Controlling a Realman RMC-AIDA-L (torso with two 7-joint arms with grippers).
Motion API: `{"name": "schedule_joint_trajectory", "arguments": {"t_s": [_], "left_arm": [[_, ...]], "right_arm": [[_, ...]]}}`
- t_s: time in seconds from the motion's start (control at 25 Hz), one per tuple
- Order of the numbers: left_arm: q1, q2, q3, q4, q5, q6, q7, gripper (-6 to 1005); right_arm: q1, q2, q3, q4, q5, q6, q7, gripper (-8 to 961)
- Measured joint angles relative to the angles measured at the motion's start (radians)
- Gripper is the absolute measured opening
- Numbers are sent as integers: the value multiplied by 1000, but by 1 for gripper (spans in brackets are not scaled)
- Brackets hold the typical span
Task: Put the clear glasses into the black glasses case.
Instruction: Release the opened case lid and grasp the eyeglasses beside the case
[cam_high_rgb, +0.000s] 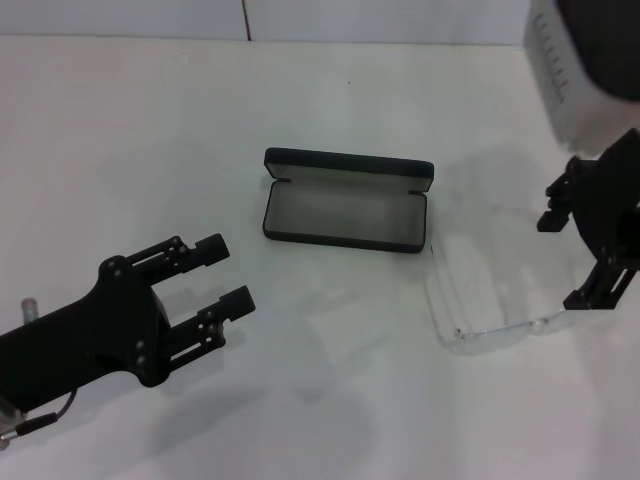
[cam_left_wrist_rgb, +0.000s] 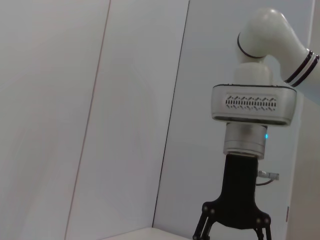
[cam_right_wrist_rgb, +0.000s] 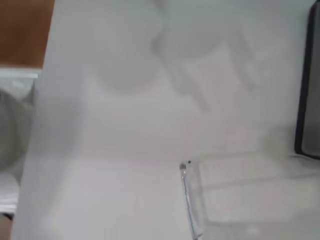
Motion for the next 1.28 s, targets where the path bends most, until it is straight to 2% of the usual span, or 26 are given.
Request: {"name": "schedule_joint_trajectory", "arguments": {"t_s": [0.32, 0.6, 0.88, 1.28], "left_arm": [[-6, -1, -4, -11, 0, -24, 11, 594], [-20, -1, -4, -12, -2, -26, 18, 594], [-25, -1, 0, -13, 31, -27, 101, 593], [-38, 1, -5, -13, 72, -51, 102, 592]], "right_arm": [[-42, 10, -144, 25, 4, 116, -67, 872], [-51, 13, -196, 98, 33, 155, -117, 867], [-49, 14, -253, 184, 47, 232, -143, 863], [-52, 16, -276, 235, 73, 282, -153, 857]]}}
